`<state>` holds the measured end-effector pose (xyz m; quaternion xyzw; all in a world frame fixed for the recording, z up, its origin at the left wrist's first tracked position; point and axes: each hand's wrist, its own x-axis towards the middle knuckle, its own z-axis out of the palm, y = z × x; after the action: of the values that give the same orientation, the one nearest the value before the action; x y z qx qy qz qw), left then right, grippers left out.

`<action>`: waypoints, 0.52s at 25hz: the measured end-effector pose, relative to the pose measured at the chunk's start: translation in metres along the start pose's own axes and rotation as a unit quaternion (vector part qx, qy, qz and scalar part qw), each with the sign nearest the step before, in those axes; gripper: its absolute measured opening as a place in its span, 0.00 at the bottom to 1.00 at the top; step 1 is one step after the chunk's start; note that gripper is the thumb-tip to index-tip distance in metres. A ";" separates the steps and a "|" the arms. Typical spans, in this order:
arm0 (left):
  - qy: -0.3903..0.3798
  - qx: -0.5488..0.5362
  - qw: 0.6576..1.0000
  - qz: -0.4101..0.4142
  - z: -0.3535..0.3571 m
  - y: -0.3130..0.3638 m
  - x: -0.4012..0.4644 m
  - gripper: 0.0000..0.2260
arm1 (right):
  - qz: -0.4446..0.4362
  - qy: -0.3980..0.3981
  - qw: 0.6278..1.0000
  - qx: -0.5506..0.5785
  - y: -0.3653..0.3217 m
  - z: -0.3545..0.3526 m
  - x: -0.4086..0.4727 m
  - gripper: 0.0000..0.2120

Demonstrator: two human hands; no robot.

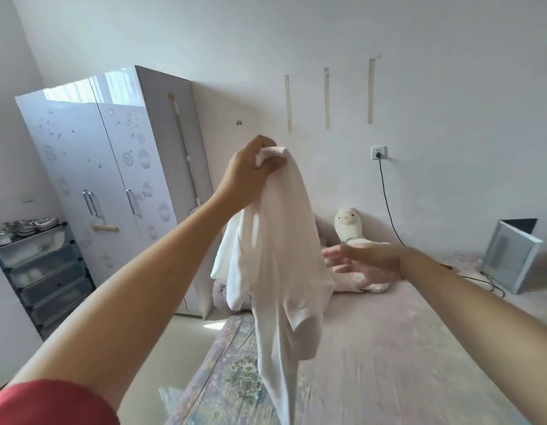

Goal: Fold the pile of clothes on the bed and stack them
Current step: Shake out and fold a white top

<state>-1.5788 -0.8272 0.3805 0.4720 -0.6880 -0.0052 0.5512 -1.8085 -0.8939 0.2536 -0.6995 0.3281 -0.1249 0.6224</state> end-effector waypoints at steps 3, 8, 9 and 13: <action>0.002 -0.033 0.999 0.021 -0.002 0.010 0.012 0.08 | 0.062 -0.030 0.997 -0.044 0.045 0.015 -0.004 0.23; 0.043 -0.075 0.996 0.006 -0.028 0.008 0.022 0.10 | -0.056 0.061 0.996 0.041 0.031 0.038 0.007 0.19; 0.049 -0.068 0.996 0.003 -0.037 0.002 0.023 0.08 | -0.069 0.077 0.992 0.076 0.024 0.039 0.006 0.17; 0.056 -0.009 0.998 -0.024 -0.074 -0.026 0.021 0.07 | -0.118 0.128 0.969 0.173 -0.008 0.016 -0.005 0.11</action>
<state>-1.5042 -0.8176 0.4114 0.4832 -0.6442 0.0018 0.5929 -1.8006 -0.8778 0.2593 -0.5928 0.2936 -0.3412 0.6678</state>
